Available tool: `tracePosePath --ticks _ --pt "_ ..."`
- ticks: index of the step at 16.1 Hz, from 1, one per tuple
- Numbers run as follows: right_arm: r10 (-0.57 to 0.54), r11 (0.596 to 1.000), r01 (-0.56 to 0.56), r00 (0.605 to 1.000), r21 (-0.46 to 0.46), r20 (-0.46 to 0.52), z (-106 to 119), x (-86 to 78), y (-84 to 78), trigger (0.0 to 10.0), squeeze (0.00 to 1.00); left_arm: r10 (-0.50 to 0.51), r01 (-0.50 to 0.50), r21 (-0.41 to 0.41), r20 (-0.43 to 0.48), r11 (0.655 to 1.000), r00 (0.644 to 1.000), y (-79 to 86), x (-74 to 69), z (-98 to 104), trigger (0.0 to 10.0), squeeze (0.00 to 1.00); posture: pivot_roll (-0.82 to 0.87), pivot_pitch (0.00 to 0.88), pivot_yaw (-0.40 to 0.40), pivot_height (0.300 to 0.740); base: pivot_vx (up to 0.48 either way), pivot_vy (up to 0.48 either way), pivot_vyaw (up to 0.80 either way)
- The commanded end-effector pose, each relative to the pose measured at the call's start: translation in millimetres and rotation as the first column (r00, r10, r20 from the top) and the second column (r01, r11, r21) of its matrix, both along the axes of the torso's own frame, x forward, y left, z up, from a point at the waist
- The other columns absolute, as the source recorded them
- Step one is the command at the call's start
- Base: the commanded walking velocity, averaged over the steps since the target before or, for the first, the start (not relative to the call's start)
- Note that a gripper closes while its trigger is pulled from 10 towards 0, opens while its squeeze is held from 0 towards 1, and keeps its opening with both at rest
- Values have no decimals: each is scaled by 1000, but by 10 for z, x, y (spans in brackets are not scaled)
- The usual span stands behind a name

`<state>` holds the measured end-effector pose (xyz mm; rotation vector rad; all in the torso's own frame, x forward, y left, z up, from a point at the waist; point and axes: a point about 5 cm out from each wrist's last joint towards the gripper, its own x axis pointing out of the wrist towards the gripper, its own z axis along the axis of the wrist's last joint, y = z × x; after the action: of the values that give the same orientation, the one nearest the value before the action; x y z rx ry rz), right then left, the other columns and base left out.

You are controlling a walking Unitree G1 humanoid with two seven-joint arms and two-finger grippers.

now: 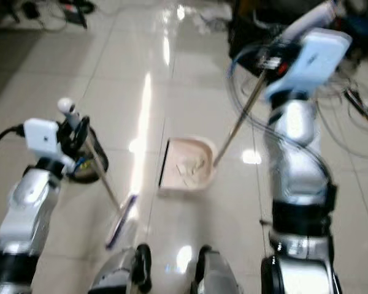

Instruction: Sweep floor

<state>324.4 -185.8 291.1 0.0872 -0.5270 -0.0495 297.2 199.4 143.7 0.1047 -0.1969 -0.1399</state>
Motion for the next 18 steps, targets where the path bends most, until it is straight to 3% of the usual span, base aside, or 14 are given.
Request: tracePosePath --ticks 1,5,7,9,18 --pt "43 999 -45 997 25 69 210 -77 57 10000 0 21 -21 -13 17 1000 1000 13 -60 58 10000 0 -7 83 7 740 0 0 800" --pt "66 995 -70 996 66 64 305 -66 47 10000 0 35 -35 -42 7 999 999 -83 -91 54 10000 0 -9 53 8 740 0 0 800" --pt "43 995 -48 997 91 61 310 -38 14 10000 0 64 -63 -47 18 997 998 -115 -16 89 10000 0 -5 44 12 740 0 0 797" --pt "14 990 -24 997 140 74 327 -31 -33 10000 0 53 -52 -57 17 997 998 -154 11 124 10000 0 -5 43 29 740 120 0 0" --pt "-31 982 16 996 188 78 291 -77 -133 10000 0 31 -34 -65 -34 997 999 -183 -21 23 10000 0 -14 57 55 740 287 0 0"
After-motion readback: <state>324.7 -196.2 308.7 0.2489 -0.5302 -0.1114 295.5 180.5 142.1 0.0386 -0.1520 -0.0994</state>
